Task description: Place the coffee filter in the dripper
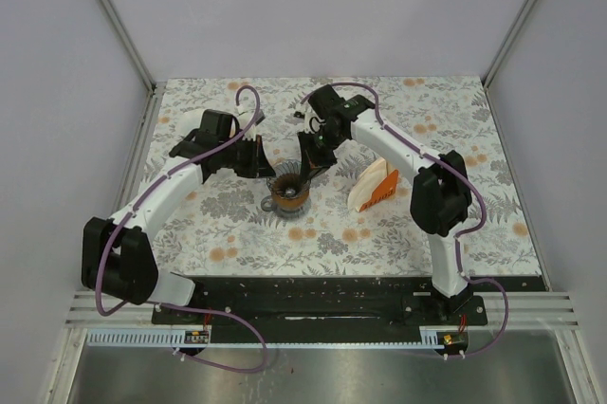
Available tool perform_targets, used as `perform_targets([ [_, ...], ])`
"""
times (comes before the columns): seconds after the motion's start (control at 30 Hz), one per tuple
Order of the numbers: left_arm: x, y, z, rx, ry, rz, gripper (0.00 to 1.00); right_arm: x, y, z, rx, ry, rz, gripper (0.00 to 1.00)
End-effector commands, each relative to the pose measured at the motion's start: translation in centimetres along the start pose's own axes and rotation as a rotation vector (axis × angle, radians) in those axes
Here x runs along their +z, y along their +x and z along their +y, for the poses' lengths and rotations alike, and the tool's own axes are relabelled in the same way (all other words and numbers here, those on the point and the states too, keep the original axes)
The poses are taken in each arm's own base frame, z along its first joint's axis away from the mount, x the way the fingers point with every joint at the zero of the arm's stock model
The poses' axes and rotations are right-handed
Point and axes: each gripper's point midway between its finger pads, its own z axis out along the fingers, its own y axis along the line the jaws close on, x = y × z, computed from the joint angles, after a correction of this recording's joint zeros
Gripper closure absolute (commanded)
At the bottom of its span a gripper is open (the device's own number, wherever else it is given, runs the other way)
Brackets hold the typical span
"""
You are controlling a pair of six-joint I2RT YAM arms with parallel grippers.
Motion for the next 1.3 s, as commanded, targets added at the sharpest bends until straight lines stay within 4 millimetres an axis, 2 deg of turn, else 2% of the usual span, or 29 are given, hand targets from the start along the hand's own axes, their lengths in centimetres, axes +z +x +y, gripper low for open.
perform_targets([
  [0.0, 0.0, 3.9, 4.4, 0.071, -0.188, 0.129, 1.0, -0.1, -1.6, -0.9, -0.074, 0.052, -0.084, 1.0],
  [0.03, -0.3, 3.1, 3.7, 0.08, -0.167, 0.097, 1.0, -0.1, -1.6, -0.6, -0.071, 0.038, -0.085, 1.0],
  [0.1, -0.9, 1.3, 2.5, 0.101, -0.139, 0.046, 0.93, -0.4, -1.8, 0.2, -0.066, 0.01, -0.095, 1.0],
  [0.23, -1.4, -0.5, 1.8, 0.102, -0.137, 0.013, 0.79, -1.2, -2.2, 0.7, -0.069, 0.005, -0.121, 0.86],
  [0.47, -1.8, -1.8, 1.1, 0.1, -0.119, -0.016, 0.67, -3.1, -3.0, 1.9, -0.092, -0.003, -0.176, 0.63],
  [0.63, -2.1, -2.1, 0.7, 0.103, -0.115, -0.029, 0.6, -4.4, -3.7, 3.1, -0.122, -0.027, -0.209, 0.56],
  [0.83, -2.9, -3.1, 0.3, 0.127, -0.121, -0.064, 0.44, -6.0, -4.2, 4.0, -0.162, -0.026, -0.244, 0.53],
  [1.03, -3.6, -4.1, 0.0, 0.148, -0.13, -0.09, 0.34, -9.4, -4.7, 4.9, -0.245, 0.014, -0.318, 0.45],
  [1.13, -4.7, -5.4, -0.4, 0.18, -0.133, -0.129, 0.3, -11.5, -4.7, 4.1, -0.292, 0.104, -0.368, 0.42],
  [1.27, -6.6, -7.2, -1.0, 0.23, -0.142, -0.185, 0.25, -14.0, -3.9, 0.5, -0.363, 0.309, -0.412, 0.35],
])
